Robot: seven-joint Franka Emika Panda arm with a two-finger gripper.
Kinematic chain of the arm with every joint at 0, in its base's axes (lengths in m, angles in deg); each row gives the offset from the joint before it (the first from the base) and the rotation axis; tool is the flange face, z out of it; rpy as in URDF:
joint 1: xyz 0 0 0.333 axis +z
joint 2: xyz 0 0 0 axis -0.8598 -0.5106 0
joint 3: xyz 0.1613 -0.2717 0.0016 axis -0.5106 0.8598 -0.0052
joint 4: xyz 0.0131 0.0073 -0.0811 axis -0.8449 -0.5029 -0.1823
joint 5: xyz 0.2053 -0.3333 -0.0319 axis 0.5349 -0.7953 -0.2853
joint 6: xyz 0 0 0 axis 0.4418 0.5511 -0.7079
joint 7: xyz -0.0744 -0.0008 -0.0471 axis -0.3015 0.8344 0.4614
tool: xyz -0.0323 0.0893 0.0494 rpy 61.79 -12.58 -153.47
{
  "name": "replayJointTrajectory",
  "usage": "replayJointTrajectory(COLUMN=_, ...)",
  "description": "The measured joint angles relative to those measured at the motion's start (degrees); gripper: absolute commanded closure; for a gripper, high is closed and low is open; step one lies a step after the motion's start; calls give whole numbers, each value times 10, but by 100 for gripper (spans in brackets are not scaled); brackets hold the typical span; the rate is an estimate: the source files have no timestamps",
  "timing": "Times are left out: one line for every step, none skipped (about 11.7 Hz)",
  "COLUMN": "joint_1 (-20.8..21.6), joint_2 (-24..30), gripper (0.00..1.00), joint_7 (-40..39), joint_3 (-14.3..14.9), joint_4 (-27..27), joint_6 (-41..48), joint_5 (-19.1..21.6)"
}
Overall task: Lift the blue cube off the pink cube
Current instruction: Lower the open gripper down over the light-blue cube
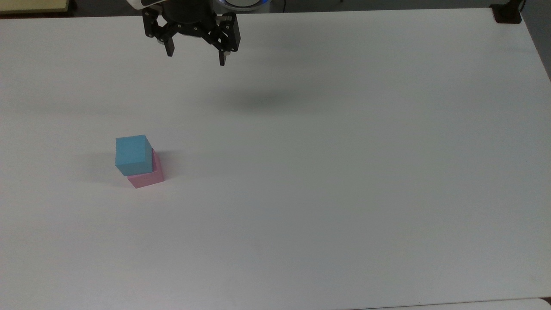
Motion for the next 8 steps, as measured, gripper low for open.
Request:
replayJointTrajectory(joint_1=0, joint_2=0, gripper=0, joint_7=0, joint_3=0, joint_4=0, joint_6=0, joint_5=0)
replayJointTrajectory(joint_1=0, joint_2=0, gripper=0, joint_7=-45, joint_3=2, joint_4=0, joint_6=0, joint_5=0)
replayJointTrajectory(joint_1=-1, joint_2=0, gripper=0, joint_7=-78, joint_3=6, joint_4=0, joint_6=0, joint_5=0)
replayJointTrajectory(joint_1=-2, joint_2=0, gripper=0, joint_7=-93, joint_3=8, joint_4=0, joint_6=0, joint_5=1)
replayJointTrajectory(joint_1=-2, joint_2=0, gripper=0, joint_7=-96, joint_3=8, joint_4=0, joint_6=0, joint_5=1)
replayJointTrajectory(joint_1=-2, joint_2=0, gripper=0, joint_7=-99, joint_3=8, joint_4=0, joint_6=0, joint_5=1)
replayJointTrajectory(joint_1=-2, joint_2=0, gripper=0, joint_7=-101, joint_3=8, joint_4=0, joint_6=0, joint_5=1)
replayJointTrajectory(joint_1=-5, joint_2=-1, gripper=0, joint_7=-106, joint_3=9, joint_4=0, joint_6=-2, joint_5=1)
